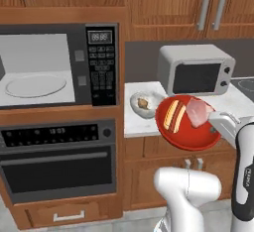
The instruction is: Place the bowl containing the steak and hot dog in the microwave. Close the microwave door and press the start button to microwave the meal.
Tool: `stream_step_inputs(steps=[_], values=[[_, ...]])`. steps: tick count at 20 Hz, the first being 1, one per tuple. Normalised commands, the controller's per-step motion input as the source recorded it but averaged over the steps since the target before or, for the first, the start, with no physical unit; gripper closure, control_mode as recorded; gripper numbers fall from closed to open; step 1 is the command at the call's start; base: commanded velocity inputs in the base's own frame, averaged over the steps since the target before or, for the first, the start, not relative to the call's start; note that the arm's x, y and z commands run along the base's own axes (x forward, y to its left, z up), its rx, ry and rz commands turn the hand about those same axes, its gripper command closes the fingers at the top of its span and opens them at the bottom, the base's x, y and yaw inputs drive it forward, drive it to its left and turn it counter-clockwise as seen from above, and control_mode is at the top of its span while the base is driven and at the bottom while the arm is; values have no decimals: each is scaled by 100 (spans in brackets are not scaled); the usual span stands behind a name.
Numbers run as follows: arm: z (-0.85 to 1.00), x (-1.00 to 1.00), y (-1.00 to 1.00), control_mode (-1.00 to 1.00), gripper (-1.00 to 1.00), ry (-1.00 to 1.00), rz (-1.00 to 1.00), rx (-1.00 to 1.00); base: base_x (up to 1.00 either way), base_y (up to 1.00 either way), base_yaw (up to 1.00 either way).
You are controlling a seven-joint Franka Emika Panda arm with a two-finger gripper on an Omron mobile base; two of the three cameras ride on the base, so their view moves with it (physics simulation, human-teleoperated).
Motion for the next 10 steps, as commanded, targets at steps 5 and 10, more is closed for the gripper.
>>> stream_step_inputs(steps=[5,10], values=[[0,0,0,100,100,0,0,0,0,74,18],[0,0,0,100,100,0,0,0,0,80,14]])
